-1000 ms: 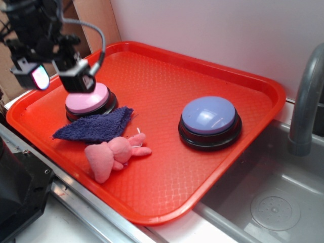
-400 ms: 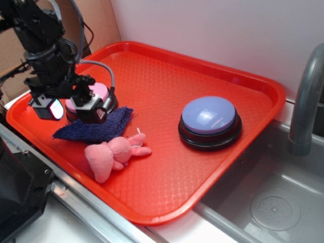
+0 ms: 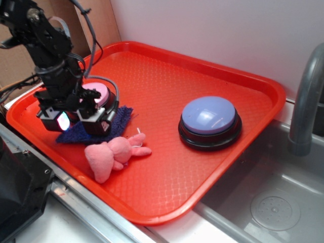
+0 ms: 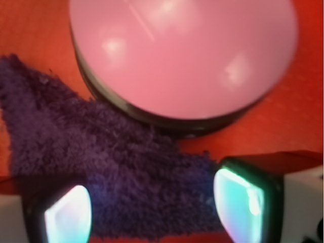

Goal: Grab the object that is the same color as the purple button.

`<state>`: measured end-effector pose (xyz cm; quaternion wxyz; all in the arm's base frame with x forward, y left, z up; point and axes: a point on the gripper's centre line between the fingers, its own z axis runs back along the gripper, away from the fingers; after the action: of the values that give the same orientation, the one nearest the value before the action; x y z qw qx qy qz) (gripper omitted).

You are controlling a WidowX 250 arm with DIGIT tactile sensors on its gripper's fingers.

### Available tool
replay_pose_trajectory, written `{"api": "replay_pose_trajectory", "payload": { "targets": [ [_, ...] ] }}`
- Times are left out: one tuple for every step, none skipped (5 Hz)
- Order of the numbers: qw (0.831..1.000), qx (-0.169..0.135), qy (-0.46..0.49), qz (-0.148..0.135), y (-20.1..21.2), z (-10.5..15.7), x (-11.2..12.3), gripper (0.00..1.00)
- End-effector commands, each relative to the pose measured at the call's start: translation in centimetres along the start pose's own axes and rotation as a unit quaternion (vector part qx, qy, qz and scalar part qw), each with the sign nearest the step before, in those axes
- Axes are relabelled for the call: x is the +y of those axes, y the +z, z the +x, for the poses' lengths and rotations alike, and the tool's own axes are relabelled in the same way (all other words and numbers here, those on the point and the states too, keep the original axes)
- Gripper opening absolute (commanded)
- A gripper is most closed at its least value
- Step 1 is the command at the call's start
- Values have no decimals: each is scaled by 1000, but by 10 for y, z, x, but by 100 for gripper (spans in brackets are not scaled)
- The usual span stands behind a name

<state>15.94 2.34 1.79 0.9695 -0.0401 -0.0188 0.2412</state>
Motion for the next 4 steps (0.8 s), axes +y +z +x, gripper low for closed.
{"api": "replay_pose_trajectory", "payload": {
  "targets": [
    [1000,3,-18,-16,-9,7,5,8],
    [1000,1,-10,-17,-8,7,4,0],
    [1000,0,-5,-20,-7,8,4,0],
    [1000,-1,-2,-26,-3,9,1,0]
  ]
}}
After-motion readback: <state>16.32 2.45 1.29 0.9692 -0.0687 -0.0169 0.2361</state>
